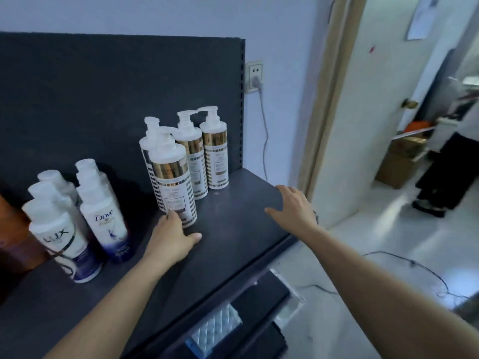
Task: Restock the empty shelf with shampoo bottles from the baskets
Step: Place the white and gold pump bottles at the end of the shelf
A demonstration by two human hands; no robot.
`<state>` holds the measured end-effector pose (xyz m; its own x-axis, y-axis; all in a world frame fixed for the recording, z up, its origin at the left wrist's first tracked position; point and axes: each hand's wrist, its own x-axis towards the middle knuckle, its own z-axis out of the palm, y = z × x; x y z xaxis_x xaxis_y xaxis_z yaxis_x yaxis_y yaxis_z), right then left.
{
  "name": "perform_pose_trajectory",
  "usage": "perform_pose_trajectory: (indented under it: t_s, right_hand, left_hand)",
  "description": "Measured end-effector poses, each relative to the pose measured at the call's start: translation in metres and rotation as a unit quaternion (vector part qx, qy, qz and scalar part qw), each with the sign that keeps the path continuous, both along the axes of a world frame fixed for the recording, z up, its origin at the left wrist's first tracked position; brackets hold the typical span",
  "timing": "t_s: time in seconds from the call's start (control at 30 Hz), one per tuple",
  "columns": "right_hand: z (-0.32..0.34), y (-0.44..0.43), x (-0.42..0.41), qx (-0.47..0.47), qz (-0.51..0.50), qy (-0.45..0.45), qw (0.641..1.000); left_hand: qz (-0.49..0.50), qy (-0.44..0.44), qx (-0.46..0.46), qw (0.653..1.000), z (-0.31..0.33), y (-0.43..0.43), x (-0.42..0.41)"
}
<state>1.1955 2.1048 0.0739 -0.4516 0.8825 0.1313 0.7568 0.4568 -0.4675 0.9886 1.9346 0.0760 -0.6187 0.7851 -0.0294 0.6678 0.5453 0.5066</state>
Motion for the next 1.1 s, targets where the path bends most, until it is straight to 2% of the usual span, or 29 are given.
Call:
perform_pose_trajectory:
  t_s: [0.17,0.4,0.67,0.93,1.1]
  right_hand:
    - [-0.011,-0.075,0.088,-0.003,-0.108,-0.015,0.994]
    - [-0.031,-0.176,0.215,-0.027,-0.241,-0.069,0.968]
    - [-0.057,-0.296,0.366,-0.062,-0.365,-0.113,0.922]
    - [-0.097,-0.412,0.506,-0.146,-0.43,-0.125,0.882]
    - [-0.125,-0.469,0.573,-0.195,-0.463,-0.127,0.855]
  left_hand:
    - [-0.155,0.064,0.03,0.985,0.007,-0.014,0.06]
    - [-0.373,0.151,0.059,0.913,-0.008,-0.022,0.188]
    - [-0.499,0.187,0.021,0.846,-0.055,-0.056,0.346]
    - [-0.592,0.162,-0.019,0.789,-0.104,-0.128,0.51]
    - [-0.639,0.176,-0.03,0.748,-0.128,-0.171,0.597]
